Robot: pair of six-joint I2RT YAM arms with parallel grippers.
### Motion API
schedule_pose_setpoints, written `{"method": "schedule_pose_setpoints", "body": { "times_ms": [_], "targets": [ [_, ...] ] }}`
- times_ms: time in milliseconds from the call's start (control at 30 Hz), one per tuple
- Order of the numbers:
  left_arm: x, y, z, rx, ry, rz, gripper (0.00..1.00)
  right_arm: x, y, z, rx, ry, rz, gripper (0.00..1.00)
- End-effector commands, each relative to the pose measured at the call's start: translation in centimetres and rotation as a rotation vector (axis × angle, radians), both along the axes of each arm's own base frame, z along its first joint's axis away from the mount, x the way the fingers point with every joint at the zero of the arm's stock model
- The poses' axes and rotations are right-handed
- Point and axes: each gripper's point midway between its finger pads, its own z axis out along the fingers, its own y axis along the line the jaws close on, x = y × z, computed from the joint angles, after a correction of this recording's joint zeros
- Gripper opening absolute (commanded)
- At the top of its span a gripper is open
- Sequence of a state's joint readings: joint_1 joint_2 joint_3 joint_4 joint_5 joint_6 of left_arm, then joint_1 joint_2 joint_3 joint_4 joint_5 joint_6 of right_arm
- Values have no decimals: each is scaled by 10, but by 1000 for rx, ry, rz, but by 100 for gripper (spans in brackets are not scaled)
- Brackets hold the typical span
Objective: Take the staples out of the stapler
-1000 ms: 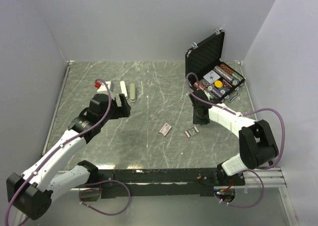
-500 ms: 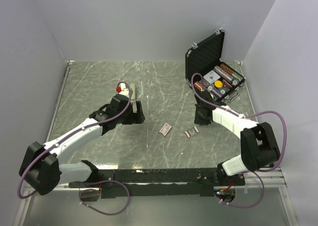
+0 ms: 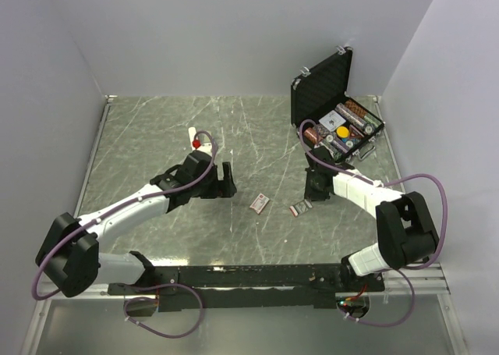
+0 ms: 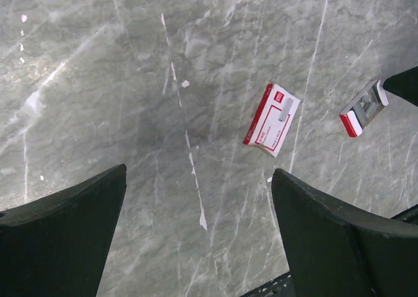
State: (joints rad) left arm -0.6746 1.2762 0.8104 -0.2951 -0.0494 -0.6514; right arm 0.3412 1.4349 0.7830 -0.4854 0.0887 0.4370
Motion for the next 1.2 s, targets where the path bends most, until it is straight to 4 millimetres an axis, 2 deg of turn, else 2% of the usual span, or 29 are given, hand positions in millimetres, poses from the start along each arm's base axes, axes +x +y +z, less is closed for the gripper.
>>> {"method": "schedule_pose_setpoints", "body": {
  "times_ms": [0,733,1000,1167],
  "targets": [
    [10,-17,22,-62,-48,-5,97,5,-1,2,15,-28,-21,29],
    [8,-17,18,-54,-52,-6,97,-3,2,-14,27,38,-25,22],
    [9,-19,14,-50,-45,-10,97,-6,5,-15,46,46,-23,14],
    [9,-22,10,-48,-35,-21,97,-7,7,-16,61,54,-23,13]
  ]
}}
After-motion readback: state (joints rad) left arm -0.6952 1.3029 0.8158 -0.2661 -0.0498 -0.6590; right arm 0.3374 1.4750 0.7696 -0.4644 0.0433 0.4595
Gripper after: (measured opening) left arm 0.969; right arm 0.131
